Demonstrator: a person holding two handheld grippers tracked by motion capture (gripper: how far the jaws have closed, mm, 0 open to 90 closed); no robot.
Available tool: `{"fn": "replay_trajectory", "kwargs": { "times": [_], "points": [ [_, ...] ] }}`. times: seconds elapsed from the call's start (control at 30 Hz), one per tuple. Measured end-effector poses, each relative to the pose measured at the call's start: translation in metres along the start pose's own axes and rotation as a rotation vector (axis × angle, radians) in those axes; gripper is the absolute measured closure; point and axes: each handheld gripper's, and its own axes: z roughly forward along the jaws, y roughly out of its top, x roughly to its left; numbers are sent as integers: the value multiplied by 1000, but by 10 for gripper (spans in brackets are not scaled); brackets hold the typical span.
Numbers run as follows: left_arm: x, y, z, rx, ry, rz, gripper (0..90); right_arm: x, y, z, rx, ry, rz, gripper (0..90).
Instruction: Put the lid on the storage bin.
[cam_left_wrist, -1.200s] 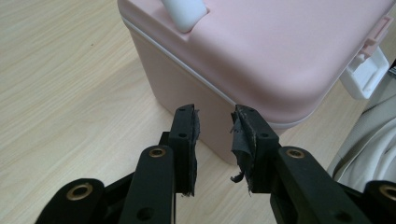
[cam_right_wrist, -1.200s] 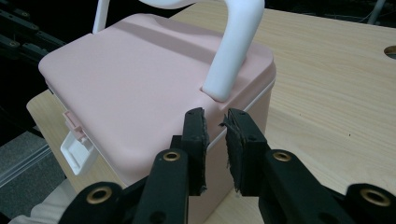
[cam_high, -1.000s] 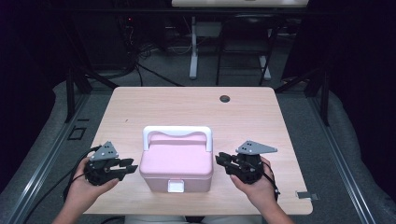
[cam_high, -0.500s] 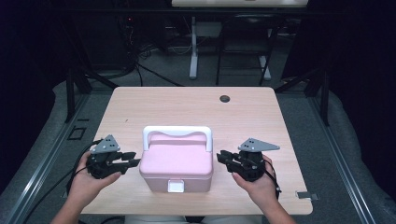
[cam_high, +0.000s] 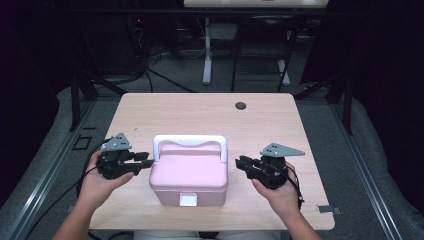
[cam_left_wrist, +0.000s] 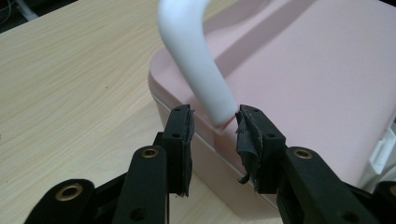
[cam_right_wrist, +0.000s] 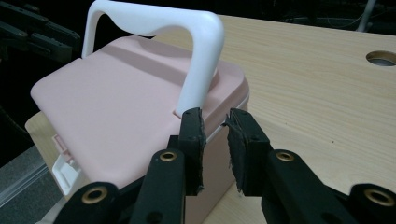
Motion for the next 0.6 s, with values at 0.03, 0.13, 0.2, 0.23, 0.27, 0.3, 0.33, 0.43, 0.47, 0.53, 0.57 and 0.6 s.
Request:
{"fn": "replay_trajectory", "kwargs": {
  "times": [0.03,0.13,0.2,0.23,0.27,0.3,0.33,0.43,0.47,0.53,0.57,0.6],
  "points": [
    [2,1,0,-2,-2,-7,651,-1,0,0,1,-6,-2,749],
    [10,3,1,-12,5,-25,649,-6,1,1,-2,-23,2,748],
    [15,4,2,-15,14,-41,645,-10,1,2,-6,-35,9,748],
    [18,4,2,-19,17,-49,642,-12,2,2,-10,-39,14,748],
    [20,4,3,-21,20,-58,641,-14,2,3,-13,-43,14,747],
    [22,4,3,-25,22,-64,640,-15,2,3,-14,-49,16,747],
    [24,4,4,-30,25,-72,639,-17,2,3,-12,-56,21,746],
    [32,2,7,-38,39,-97,637,-24,2,5,-9,-67,35,745],
    [34,1,8,-39,46,-104,637,-26,2,5,-7,-72,43,745],
    [39,-2,10,-43,60,-122,636,-30,0,5,-8,-83,49,745],
    [42,-4,11,-40,65,-129,637,-33,0,6,-10,-89,51,745],
    [45,-6,12,-38,77,-136,637,-35,-1,6,-7,-98,53,744]
  ]
}}
